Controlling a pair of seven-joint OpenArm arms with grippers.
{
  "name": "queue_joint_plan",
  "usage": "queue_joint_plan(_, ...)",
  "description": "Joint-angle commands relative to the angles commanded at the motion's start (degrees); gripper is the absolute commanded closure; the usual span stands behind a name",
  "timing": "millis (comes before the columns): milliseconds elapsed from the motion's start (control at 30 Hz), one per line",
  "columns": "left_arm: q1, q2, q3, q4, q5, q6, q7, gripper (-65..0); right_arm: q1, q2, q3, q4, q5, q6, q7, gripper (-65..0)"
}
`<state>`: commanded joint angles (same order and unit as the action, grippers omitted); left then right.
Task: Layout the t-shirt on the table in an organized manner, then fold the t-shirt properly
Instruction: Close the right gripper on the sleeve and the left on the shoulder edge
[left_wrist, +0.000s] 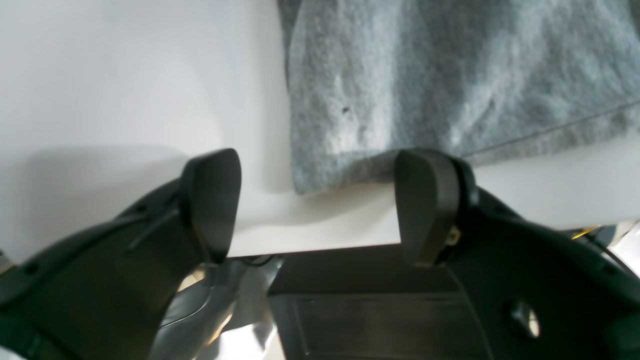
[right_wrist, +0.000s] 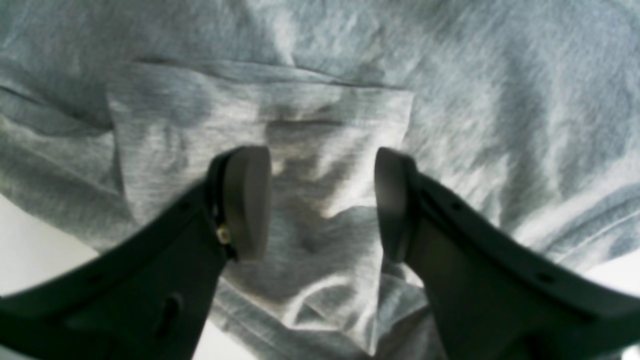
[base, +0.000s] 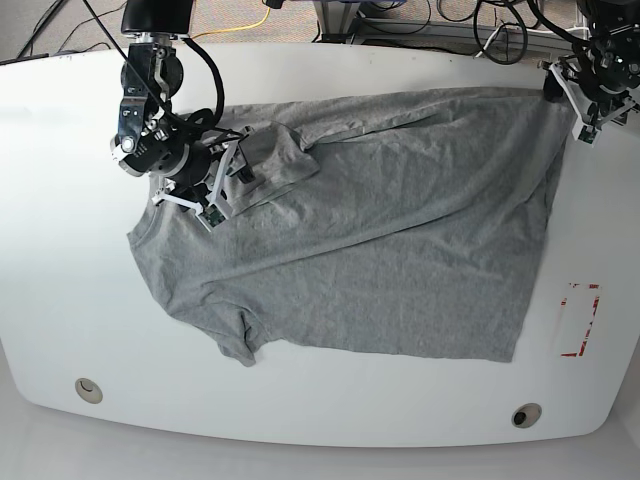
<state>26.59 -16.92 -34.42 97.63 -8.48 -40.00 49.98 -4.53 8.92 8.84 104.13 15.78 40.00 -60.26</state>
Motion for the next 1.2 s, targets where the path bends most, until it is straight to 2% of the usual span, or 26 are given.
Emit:
queue_joint_plan(133, 0.0, 0.0, 0.0, -0.1, -0.1, 0.0, 0.0, -44.3, 0.0, 0.0, 0.1, 0.0, 0.0, 0.00, 0.0, -31.5)
queue_joint_plan(200, 0.0, 0.0, 0.0, -0.2, -0.1, 0.0, 0.0, -41.7, 0.0, 0.0, 0.1, 0.0, 0.0, 0.00, 0.0, -31.5)
queue_joint_plan(433, -0.1, 0.0, 0.0, -0.4, 0.2, 0.0, 0.0, -9.3, 0.2, 0.1, 0.2, 0.2, 0.0, 0.00, 0.0, -31.5)
queue_joint_plan(567, -0.1, 0.0, 0.1, -0.4, 0.2, 0.0, 0.0, 0.0, 0.6, 0.0, 0.2, 0.3, 0.0, 0.00, 0.1, -31.9)
queue_joint_plan(833, -0.1, 0.0, 0.1, -0.4, 0.2, 0.0, 0.0, 0.0, 4.0, 0.0, 0.2, -0.4, -0.4, 0.00, 0.2, -32.0)
queue_joint_plan(1067, -0.1, 0.0, 0.1, 0.0, 0.0, 0.0, 0.0, 0.0, 5.9, 0.0, 0.2, -8.3, 0.0, 0.00, 0.3, -32.0)
queue_joint_plan(1200, -0.1, -0.1, 0.1, 0.1, 0.0, 0.0, 0.0, 0.0, 5.5, 0.0, 0.0, -10.0, 0.0, 0.00, 2.3, -32.0)
